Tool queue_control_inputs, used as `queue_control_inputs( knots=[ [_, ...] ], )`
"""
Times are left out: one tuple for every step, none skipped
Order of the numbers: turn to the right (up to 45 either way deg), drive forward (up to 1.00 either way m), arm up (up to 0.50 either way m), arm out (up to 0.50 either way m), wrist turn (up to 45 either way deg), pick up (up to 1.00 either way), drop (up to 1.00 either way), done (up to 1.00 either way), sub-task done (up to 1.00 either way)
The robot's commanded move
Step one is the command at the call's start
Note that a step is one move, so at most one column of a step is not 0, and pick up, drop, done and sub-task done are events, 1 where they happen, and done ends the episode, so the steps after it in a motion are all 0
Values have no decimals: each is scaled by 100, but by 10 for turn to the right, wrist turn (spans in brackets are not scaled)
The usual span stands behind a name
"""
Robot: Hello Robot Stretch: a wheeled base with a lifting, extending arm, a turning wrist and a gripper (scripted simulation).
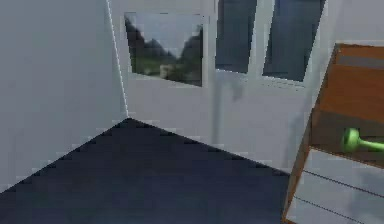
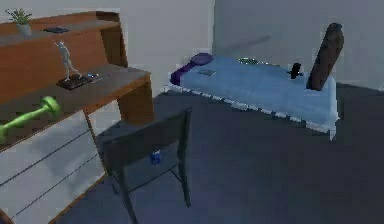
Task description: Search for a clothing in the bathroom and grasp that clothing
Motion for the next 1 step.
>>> queue_control_inputs(
  knots=[
    [-450,0,0,0,0,0,0,0,0]
  ],
)
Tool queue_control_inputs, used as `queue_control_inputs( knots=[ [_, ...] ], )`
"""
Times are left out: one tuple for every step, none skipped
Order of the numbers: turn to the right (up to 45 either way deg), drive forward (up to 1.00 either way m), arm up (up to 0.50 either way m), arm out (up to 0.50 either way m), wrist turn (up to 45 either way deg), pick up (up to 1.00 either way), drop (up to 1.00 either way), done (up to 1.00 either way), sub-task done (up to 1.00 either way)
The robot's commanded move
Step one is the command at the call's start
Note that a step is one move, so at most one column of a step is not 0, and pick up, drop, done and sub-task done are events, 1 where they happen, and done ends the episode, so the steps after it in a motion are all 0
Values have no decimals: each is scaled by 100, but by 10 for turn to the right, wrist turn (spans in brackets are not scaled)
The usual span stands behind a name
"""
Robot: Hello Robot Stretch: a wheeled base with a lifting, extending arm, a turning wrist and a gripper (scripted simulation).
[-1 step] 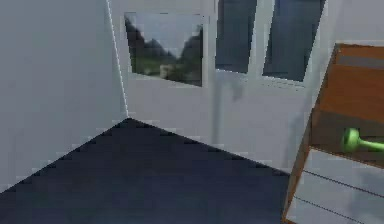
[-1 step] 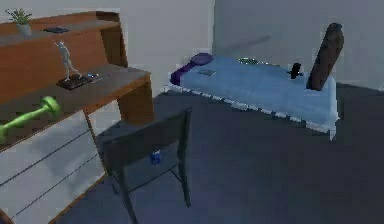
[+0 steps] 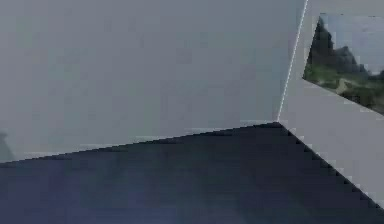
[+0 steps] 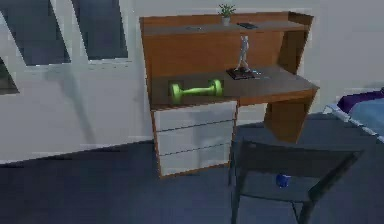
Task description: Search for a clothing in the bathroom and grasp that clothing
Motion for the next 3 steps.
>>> queue_control_inputs(
  knots=[
    [-450,0,0,0,0,0,0,0,0],
    [-420,0,0,0,0,0,0,0,0],
    [0,100,0,0,0,0,0,0,0]
  ],
)
